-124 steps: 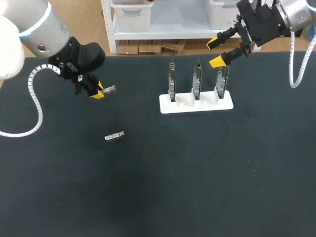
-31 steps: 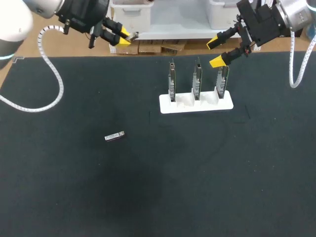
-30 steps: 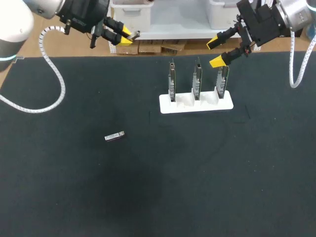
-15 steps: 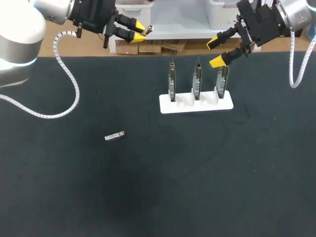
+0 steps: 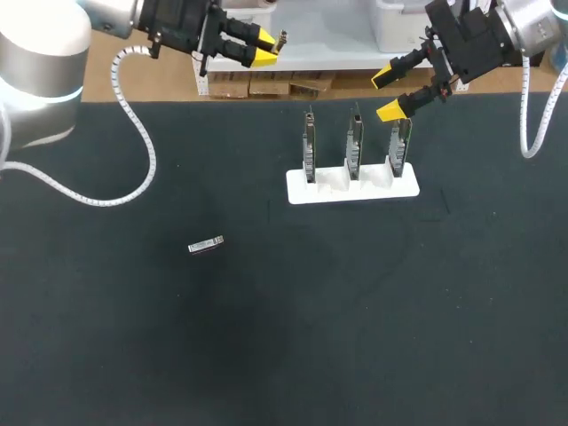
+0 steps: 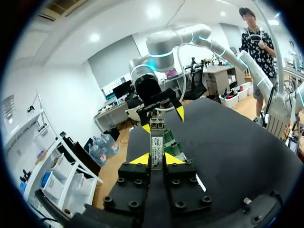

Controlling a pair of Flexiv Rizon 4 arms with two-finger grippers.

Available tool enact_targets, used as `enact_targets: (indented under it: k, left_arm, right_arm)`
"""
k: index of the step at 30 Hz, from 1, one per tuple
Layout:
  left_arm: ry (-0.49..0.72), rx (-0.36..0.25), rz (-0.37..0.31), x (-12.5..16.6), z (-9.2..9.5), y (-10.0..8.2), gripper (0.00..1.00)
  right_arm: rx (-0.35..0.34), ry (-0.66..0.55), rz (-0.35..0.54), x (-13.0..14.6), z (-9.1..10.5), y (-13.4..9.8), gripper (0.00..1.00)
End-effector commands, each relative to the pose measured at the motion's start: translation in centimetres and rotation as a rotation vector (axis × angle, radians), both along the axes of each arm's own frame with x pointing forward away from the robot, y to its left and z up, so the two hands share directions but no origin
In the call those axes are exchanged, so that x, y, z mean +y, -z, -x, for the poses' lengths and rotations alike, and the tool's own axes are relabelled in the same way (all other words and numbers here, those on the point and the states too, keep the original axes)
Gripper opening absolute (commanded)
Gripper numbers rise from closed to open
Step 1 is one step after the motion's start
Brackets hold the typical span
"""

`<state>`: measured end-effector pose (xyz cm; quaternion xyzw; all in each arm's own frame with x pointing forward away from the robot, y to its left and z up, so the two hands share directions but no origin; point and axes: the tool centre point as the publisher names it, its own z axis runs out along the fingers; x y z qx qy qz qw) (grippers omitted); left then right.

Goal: Pick up the optical module with the left hand, and insert it into the network port with the right hand.

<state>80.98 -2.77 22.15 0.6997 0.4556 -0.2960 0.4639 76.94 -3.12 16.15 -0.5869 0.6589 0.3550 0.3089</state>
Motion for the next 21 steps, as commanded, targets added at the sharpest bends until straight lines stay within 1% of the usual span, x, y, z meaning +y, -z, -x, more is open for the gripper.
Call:
enact_targets:
  k: [1, 3, 20, 21]
  left_arm:
    - [0.066, 0.005, -0.013, -0.45, -1.73, 0.30, 0.00]
    - [0.065, -0.003, -0.054, -0.56, -1.72, 0.17, 0.00]
    - [0.065, -0.003, -0.054, -0.56, -1.72, 0.17, 0.00]
    - [0.051, 0.001, -0.043, -0.66, -1.64, 0.29, 0.00]
  right_arm:
    - [-0.001, 0.002, 0.001, 0.03, 0.08, 0.00, 1.00]
    - [-0.001, 0.002, 0.001, 0.03, 0.08, 0.00, 1.00]
    - [-0.001, 0.002, 0.001, 0.03, 0.08, 0.00, 1.00]
    - [-0.001, 0.002, 0.001, 0.03, 0.08, 0.00, 1.00]
